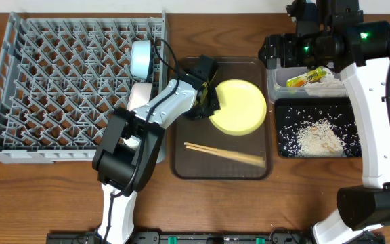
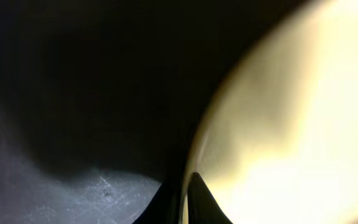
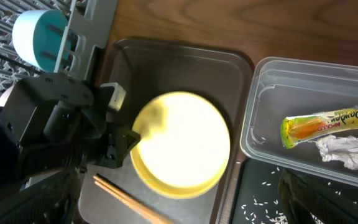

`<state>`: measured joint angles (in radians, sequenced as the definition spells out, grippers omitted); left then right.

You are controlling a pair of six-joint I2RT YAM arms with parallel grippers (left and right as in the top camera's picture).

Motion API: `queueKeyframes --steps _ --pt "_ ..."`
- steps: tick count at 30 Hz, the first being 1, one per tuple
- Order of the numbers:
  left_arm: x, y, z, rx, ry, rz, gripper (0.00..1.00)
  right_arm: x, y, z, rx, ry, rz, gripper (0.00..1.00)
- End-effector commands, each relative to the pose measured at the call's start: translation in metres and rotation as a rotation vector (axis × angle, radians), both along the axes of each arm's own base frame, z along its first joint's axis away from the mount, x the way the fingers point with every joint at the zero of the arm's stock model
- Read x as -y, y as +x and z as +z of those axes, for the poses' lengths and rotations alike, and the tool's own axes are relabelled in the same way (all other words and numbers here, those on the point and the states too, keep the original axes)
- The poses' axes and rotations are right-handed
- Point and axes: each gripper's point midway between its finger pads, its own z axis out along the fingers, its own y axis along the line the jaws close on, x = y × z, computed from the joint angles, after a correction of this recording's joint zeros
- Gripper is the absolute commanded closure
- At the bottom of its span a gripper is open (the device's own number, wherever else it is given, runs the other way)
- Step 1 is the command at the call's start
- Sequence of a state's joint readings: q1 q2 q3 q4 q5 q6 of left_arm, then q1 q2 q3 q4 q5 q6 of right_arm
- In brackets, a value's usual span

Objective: Sort waste into correct bins and load items into the dishwasher

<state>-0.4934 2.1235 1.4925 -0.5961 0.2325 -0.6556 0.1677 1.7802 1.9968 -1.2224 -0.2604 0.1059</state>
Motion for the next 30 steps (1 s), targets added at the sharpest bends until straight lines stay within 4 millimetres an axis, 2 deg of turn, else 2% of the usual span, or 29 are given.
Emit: queueKeyframes --steps 1,9,13,20,25,27,28,30 --pt "-0.009 0.004 -0.005 -0.005 0.022 0.023 0.93 -0.004 0.000 -0.002 -0.004 -0.002 0.007 0.01" --pt "-0.021 0.017 0.022 0.058 0.006 0.033 0.93 -0.004 0.000 -0.002 -0.004 -0.002 0.007 0.01" --pt "-0.026 0.022 0.047 0.123 0.015 0.021 0.92 -0.004 0.000 -0.002 -0.004 -0.002 0.007 0.01" --pt "-0.030 0.020 0.092 0.209 0.003 -0.018 0.93 -0.004 0.000 -0.002 -0.004 -0.002 0.007 0.01" --pt "-0.031 0.017 0.091 0.197 0.009 -0.017 0.92 -0.004 0.000 -0.002 -0.004 -0.002 0.007 0.01" --pt "-0.032 0.016 0.088 0.189 0.013 -0.018 0.83 -0.004 0.000 -0.002 -0.005 -0.001 0.007 0.01" --pt "-0.032 0.016 0.088 0.188 0.014 -0.018 0.73 -0.004 0.000 -0.002 -0.004 -0.002 0.007 0.01" --pt "-0.034 0.017 0.086 0.193 0.030 -0.012 0.63 -0.004 0.000 -0.002 -0.004 -0.002 0.007 0.01"
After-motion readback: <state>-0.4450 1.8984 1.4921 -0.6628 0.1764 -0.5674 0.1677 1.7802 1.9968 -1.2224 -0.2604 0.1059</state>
